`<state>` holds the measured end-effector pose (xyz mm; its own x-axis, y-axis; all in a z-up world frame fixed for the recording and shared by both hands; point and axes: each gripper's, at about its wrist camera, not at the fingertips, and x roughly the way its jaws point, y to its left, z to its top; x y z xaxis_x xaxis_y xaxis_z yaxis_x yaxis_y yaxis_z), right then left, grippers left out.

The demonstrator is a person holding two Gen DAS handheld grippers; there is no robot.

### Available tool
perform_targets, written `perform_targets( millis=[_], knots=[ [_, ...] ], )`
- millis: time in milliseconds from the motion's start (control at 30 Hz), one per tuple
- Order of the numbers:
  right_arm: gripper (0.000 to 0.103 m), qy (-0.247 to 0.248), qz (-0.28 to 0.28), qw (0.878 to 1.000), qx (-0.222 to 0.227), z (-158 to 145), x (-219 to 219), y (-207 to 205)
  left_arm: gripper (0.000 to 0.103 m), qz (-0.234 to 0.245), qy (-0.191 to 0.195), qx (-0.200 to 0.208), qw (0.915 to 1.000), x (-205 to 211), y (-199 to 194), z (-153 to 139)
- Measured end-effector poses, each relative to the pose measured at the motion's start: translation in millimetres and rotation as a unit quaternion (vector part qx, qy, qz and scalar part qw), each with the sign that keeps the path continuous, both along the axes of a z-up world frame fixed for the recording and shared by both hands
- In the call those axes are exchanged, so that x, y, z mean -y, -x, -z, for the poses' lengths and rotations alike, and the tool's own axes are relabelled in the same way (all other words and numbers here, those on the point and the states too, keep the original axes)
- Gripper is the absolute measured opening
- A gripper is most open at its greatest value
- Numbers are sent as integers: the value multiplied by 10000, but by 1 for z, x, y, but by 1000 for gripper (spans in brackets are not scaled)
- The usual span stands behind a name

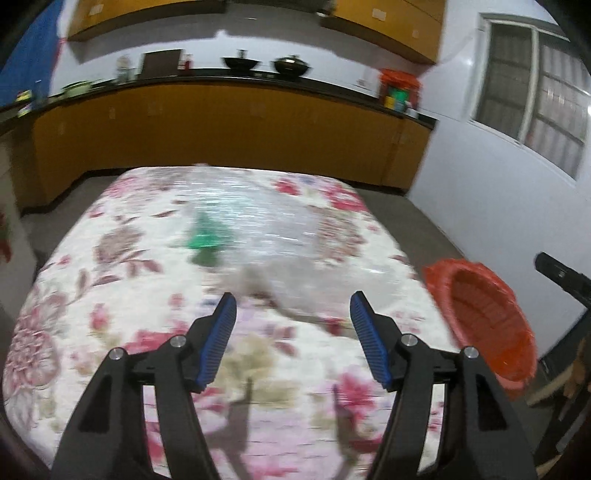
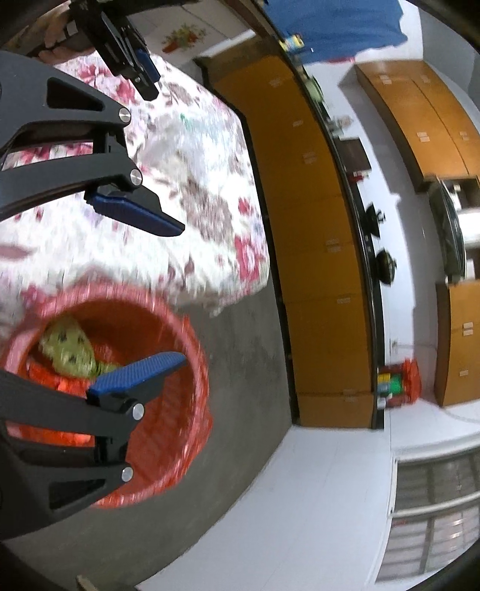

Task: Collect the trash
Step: 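Return to the table and grasp the clear plastic bag with the right gripper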

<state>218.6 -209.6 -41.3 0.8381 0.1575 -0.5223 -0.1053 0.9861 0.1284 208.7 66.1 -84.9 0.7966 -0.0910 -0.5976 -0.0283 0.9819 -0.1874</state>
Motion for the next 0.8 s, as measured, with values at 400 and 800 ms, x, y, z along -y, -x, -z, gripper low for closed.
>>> perform_targets(
  millis=[400, 800],
  knots=[
    [59, 6, -1423, 9894, -285, 9, -126, -38, 66, -991, 137, 21, 9950, -80, 19, 2],
    [57, 468, -1818, 9731, -1335, 79, -200, -86, 66, -1442, 245, -14, 9892, -125, 36, 5]
  ],
)
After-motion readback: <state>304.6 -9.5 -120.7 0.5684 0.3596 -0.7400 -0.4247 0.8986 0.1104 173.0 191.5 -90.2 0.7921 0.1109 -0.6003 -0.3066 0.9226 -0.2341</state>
